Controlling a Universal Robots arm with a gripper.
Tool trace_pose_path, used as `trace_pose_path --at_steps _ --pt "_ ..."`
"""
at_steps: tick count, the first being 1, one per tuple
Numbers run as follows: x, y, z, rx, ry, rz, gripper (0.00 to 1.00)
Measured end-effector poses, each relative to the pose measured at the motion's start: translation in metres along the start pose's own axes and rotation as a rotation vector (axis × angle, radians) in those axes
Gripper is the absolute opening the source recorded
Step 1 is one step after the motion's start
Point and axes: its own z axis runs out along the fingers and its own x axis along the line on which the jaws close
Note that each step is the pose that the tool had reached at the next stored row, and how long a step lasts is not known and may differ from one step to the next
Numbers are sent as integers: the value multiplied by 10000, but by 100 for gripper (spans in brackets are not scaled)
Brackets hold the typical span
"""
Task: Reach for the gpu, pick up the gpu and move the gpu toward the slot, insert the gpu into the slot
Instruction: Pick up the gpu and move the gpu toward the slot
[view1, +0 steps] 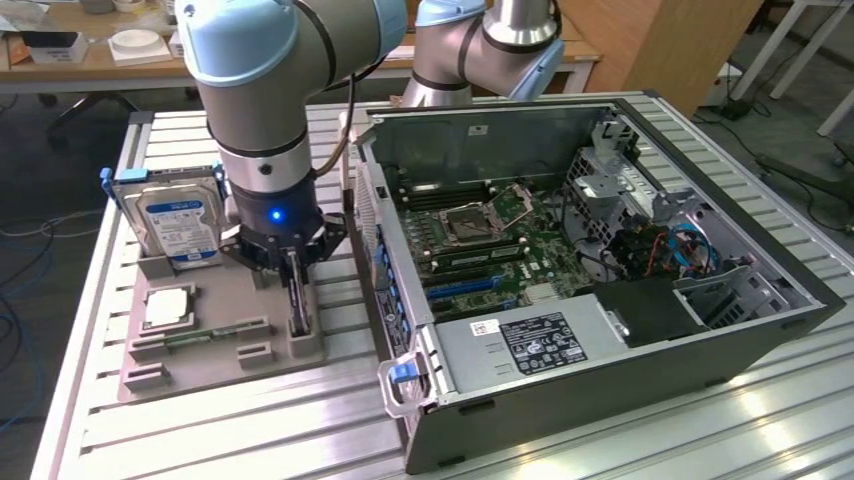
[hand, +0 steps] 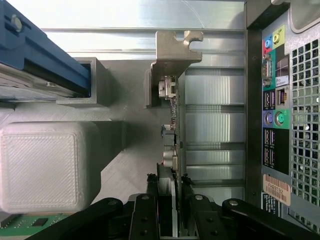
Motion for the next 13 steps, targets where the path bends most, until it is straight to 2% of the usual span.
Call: trace_pose_path --at_steps 13 --pt "-3 9 -150 -2 33 2 28"
